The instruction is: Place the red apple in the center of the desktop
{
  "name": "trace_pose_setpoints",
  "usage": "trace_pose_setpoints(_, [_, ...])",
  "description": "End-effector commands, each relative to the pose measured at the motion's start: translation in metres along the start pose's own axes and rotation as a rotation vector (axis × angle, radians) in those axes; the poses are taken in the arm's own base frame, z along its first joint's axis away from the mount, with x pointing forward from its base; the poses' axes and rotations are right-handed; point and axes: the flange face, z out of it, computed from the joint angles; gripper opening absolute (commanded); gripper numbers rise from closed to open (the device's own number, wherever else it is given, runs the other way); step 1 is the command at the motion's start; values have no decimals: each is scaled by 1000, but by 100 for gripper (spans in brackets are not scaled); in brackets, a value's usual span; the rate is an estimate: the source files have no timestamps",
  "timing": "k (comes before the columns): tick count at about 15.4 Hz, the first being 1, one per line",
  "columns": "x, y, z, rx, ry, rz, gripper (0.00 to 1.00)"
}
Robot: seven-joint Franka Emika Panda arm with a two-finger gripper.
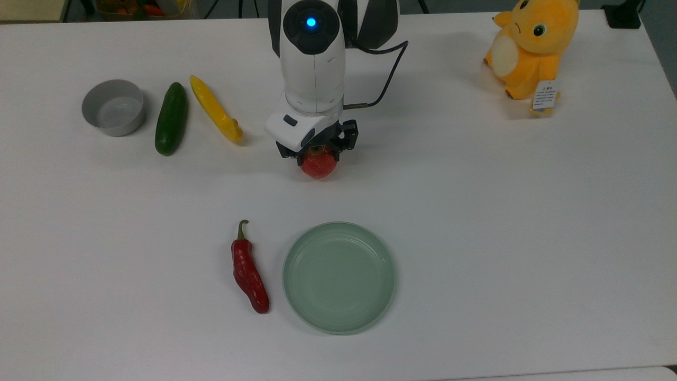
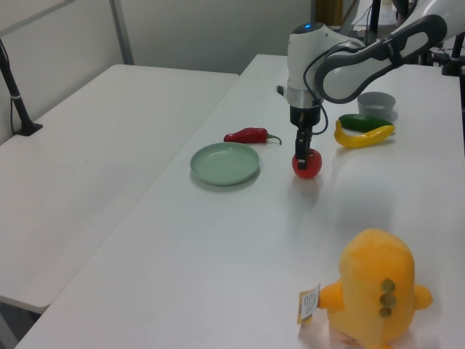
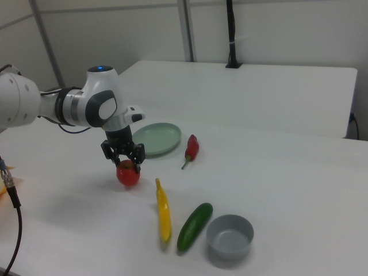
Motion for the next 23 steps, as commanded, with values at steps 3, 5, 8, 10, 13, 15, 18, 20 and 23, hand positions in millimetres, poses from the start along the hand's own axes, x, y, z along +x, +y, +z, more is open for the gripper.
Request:
trace_pose_setpoints(3, [-1, -5, 3, -23, 8, 1, 87])
trace_pose_setpoints(5, [-1, -5, -1, -23, 11, 1, 100])
trace_pose_setpoints(8, [-1, -2, -16, -22, 28, 11, 100])
trace_pose_setpoints(10, [-6, 0, -39, -21, 39, 34, 100])
trace_pose_setpoints(13, [-24, 6, -100, -19, 47, 47, 100])
trace_pose_setpoints(15, [-41, 16, -143, -16, 68, 74, 100])
trace_pose_setpoints(18, [-62, 26, -197, -9, 77, 140, 100])
trace_pose_setpoints(20, [-82, 34, -229, 9, 41, 168, 100])
trace_pose_setpoints(23, [-109, 32, -262, 14, 5, 185, 100])
